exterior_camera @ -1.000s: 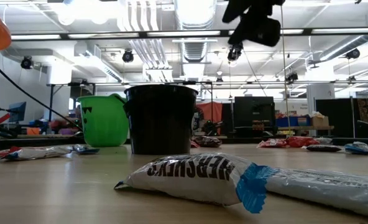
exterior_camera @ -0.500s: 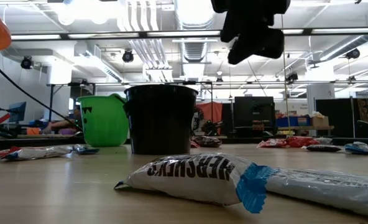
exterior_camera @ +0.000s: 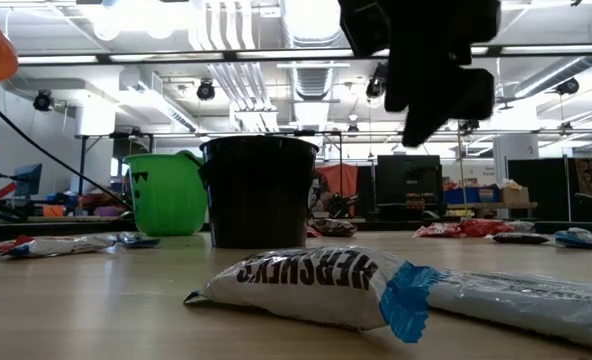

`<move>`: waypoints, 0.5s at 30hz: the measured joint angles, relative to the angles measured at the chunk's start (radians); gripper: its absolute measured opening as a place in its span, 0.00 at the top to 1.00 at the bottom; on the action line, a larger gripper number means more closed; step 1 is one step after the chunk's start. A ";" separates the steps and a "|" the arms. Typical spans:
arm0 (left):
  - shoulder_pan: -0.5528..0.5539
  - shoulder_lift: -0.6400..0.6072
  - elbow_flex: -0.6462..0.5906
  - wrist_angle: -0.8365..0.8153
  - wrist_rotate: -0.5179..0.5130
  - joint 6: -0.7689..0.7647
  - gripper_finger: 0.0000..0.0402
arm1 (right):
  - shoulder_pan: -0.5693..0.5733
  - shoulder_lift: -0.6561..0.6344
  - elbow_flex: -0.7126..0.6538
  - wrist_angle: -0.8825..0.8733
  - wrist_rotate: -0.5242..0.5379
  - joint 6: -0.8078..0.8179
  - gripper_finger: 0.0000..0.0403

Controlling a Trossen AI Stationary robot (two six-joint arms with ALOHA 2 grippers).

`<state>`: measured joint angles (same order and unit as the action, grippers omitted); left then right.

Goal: Sort candy
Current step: Put the white chocolate into the green bucket

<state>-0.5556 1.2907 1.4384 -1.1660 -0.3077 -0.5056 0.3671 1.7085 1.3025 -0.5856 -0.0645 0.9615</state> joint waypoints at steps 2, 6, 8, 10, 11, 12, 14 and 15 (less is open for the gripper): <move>0.000 0.000 0.000 0.000 0.000 0.000 0.86 | 0.009 0.012 0.000 -0.001 -0.012 0.023 0.55; 0.000 0.000 0.000 0.001 0.000 0.000 0.86 | 0.032 0.023 0.000 0.002 -0.023 0.079 0.55; 0.000 0.000 0.000 0.003 0.000 -0.004 0.86 | 0.049 0.024 0.000 0.020 -0.023 0.098 0.55; 0.000 0.000 0.000 0.005 0.000 -0.008 0.86 | 0.064 0.024 0.001 0.048 -0.023 0.119 0.55; 0.000 0.000 0.000 0.007 0.000 -0.008 0.86 | 0.071 0.024 0.002 0.055 -0.024 0.126 0.55; 0.000 0.000 0.000 0.009 0.000 -0.008 0.86 | 0.078 0.024 0.002 0.059 -0.024 0.137 0.55; 0.002 0.000 0.000 0.015 -0.005 -0.008 0.86 | 0.091 0.027 0.002 0.070 -0.023 0.151 0.55; 0.002 0.000 0.000 0.018 -0.016 -0.008 0.86 | 0.098 0.030 0.002 0.081 -0.022 0.161 0.55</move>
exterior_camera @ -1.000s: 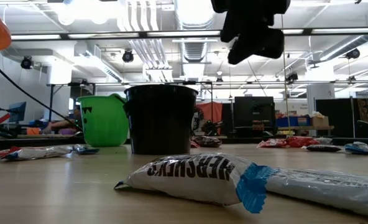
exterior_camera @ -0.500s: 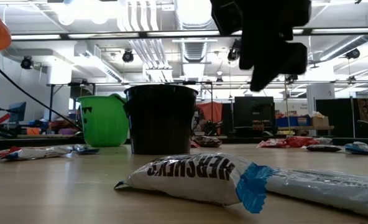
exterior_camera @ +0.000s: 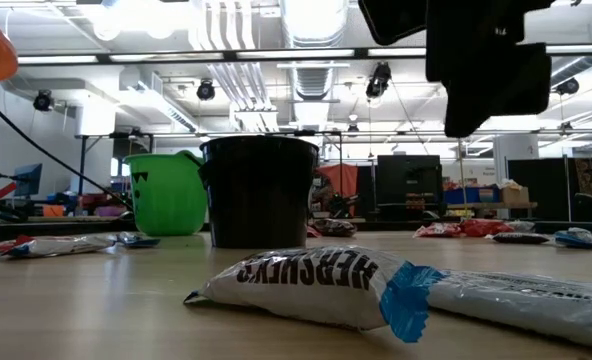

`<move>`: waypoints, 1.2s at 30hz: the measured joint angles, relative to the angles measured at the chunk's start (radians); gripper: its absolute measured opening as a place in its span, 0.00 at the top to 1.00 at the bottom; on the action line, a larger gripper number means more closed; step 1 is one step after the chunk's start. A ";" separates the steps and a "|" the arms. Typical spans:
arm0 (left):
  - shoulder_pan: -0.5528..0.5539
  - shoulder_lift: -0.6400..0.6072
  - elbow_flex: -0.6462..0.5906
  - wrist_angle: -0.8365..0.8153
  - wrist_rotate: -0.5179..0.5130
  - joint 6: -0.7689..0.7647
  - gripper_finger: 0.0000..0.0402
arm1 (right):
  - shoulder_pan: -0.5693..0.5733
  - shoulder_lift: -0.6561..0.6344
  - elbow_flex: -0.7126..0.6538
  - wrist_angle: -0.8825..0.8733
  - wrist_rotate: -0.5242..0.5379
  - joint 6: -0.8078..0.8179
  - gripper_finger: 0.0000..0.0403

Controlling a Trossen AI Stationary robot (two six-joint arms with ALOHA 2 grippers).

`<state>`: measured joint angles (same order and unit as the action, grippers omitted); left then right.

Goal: Sort candy
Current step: Put the white chocolate into the green bucket

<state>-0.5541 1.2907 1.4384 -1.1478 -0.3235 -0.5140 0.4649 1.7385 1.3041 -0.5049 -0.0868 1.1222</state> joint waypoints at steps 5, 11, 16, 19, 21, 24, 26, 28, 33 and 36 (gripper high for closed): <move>0.000 0.000 0.000 0.015 -0.030 -0.028 0.86 | 0.034 0.048 0.000 0.056 -0.001 0.020 0.55; 0.000 0.000 0.000 0.020 -0.034 -0.071 0.86 | 0.063 0.093 0.000 0.077 -0.001 0.036 0.55; 0.000 0.000 0.000 0.022 -0.034 -0.066 0.86 | 0.067 0.110 0.000 0.106 0.004 0.072 0.55; 0.000 0.000 0.000 0.023 -0.034 -0.053 0.86 | 0.067 0.129 0.000 0.112 0.006 0.090 0.55; 0.000 0.000 0.000 0.024 -0.034 -0.052 0.86 | 0.068 0.135 0.000 0.113 0.008 0.090 0.55; 0.000 0.000 0.000 0.027 -0.034 -0.051 0.86 | 0.067 0.146 0.000 0.125 0.008 0.099 0.55; 0.000 0.000 0.000 0.026 -0.034 -0.049 0.86 | 0.067 0.149 0.000 0.116 0.008 0.106 0.55; 0.000 0.000 0.000 0.026 -0.034 -0.046 0.86 | 0.067 0.155 0.001 0.123 0.008 0.114 0.55; 0.000 0.000 0.000 0.026 -0.034 -0.045 0.86 | 0.068 0.171 0.000 0.121 0.000 0.117 0.55; 0.000 0.000 0.000 0.026 -0.034 -0.045 0.86 | 0.070 0.183 0.000 0.125 0.000 0.117 0.55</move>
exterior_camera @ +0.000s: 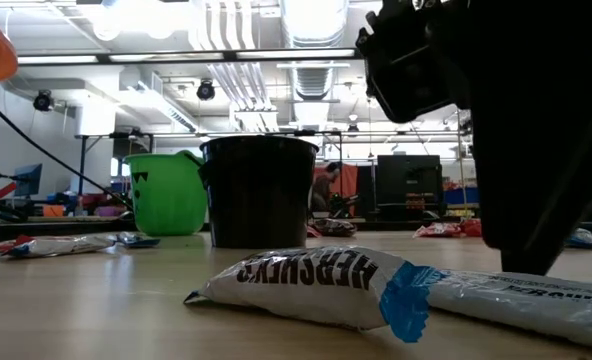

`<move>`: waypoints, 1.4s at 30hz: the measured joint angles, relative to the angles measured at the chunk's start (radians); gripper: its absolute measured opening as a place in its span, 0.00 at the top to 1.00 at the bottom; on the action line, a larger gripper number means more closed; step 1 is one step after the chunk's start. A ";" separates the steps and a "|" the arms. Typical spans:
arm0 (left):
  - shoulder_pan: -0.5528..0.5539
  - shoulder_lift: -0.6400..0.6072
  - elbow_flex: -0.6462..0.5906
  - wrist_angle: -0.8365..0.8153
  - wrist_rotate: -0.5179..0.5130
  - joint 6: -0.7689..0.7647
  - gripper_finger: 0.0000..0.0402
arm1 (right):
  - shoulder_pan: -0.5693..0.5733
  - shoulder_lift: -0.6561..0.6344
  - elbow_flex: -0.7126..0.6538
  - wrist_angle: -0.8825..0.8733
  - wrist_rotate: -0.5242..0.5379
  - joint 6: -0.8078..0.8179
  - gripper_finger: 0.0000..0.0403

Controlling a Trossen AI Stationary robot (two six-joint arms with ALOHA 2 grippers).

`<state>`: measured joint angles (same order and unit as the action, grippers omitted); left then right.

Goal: Sort candy
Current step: Put the white chocolate into the green bucket

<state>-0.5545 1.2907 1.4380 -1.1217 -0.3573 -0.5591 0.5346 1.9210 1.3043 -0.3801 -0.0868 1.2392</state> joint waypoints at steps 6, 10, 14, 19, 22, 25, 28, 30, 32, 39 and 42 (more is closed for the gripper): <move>0.000 0.000 0.000 0.000 0.000 0.000 0.86 | 0.002 0.018 0.000 0.006 -0.015 0.008 0.55; 0.000 0.000 0.000 -0.001 0.000 0.000 0.86 | 0.002 0.019 0.000 0.024 -0.018 0.010 0.55; 0.000 0.000 0.000 -0.001 0.000 0.000 0.86 | 0.002 0.019 0.000 0.034 -0.019 0.026 0.55; 0.000 0.000 0.000 -0.002 0.000 0.004 0.86 | 0.002 0.019 0.000 0.043 -0.018 0.036 0.55; 0.000 0.000 0.000 -0.002 0.000 0.008 0.86 | 0.002 0.019 0.000 0.043 -0.017 0.045 0.55; 0.000 0.000 0.000 -0.002 0.000 0.008 0.86 | 0.002 0.019 0.000 0.050 -0.017 0.036 0.55; 0.000 0.000 0.000 -0.002 0.000 0.008 0.86 | 0.002 0.019 0.000 0.059 -0.017 0.021 0.55; 0.000 0.000 0.000 -0.002 0.000 0.008 0.86 | 0.002 0.019 0.000 0.058 -0.017 0.020 0.55; 0.000 0.000 0.000 -0.002 0.000 0.008 0.86 | 0.002 0.019 0.000 0.057 -0.017 0.021 0.55; 0.000 0.000 0.000 -0.001 0.001 0.008 0.86 | 0.002 0.021 0.000 0.032 -0.015 0.029 0.55; 0.000 0.000 0.000 -0.001 0.001 0.008 0.86 | 0.002 0.036 0.000 0.032 -0.015 0.033 0.55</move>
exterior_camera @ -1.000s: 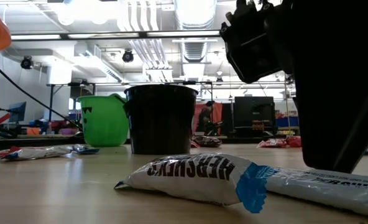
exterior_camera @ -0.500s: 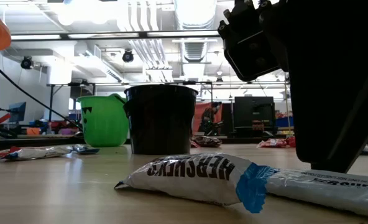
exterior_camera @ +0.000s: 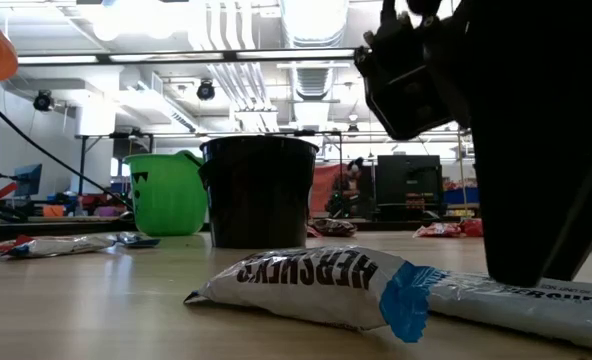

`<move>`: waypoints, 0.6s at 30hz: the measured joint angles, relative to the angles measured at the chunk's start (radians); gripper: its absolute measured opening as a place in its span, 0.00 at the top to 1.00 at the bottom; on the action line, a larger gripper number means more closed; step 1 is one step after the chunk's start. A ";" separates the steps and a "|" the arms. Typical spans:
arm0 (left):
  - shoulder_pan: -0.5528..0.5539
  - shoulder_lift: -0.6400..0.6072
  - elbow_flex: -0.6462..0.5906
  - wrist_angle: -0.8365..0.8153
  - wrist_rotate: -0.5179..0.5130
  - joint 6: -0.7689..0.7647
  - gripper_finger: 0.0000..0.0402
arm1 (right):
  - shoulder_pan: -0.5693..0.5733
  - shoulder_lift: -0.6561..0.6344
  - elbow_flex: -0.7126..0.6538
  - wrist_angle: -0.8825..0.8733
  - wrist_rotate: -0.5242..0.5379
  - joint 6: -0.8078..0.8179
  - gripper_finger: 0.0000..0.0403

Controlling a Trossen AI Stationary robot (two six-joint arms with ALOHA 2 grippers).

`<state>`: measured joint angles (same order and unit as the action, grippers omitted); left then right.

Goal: Sort candy
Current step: Put the white chocolate into the green bucket

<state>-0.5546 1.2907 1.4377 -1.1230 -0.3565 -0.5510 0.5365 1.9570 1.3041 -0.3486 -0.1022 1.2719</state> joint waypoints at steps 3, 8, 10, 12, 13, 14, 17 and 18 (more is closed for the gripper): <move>0.000 0.000 0.000 0.000 0.000 0.000 0.86 | 0.000 0.019 0.001 0.010 -0.006 0.022 0.55; 0.000 0.000 0.000 -0.002 0.000 0.000 0.86 | 0.001 0.029 0.001 0.016 -0.009 0.026 0.55; 0.000 0.000 0.000 -0.002 0.000 0.000 0.86 | 0.001 0.029 0.002 0.015 -0.010 0.026 0.55; 0.000 0.000 0.000 -0.002 0.000 0.000 0.86 | 0.001 0.029 0.002 0.015 -0.010 0.029 0.55; 0.000 0.000 0.000 -0.003 0.000 0.000 0.86 | 0.001 0.030 0.002 0.015 -0.010 0.029 0.55; 0.000 0.000 0.000 -0.003 0.000 0.000 0.86 | 0.002 0.035 0.002 0.016 -0.010 0.030 0.55; 0.000 0.000 0.000 -0.003 0.000 0.000 0.86 | 0.002 0.043 0.002 0.017 -0.011 0.036 0.55; 0.000 0.000 0.000 -0.003 0.000 0.000 0.86 | 0.002 0.049 0.002 0.018 -0.011 0.036 0.55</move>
<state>-0.5548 1.2907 1.4376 -1.1255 -0.3561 -0.5510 0.5381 2.0056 1.3056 -0.3311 -0.1137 1.3081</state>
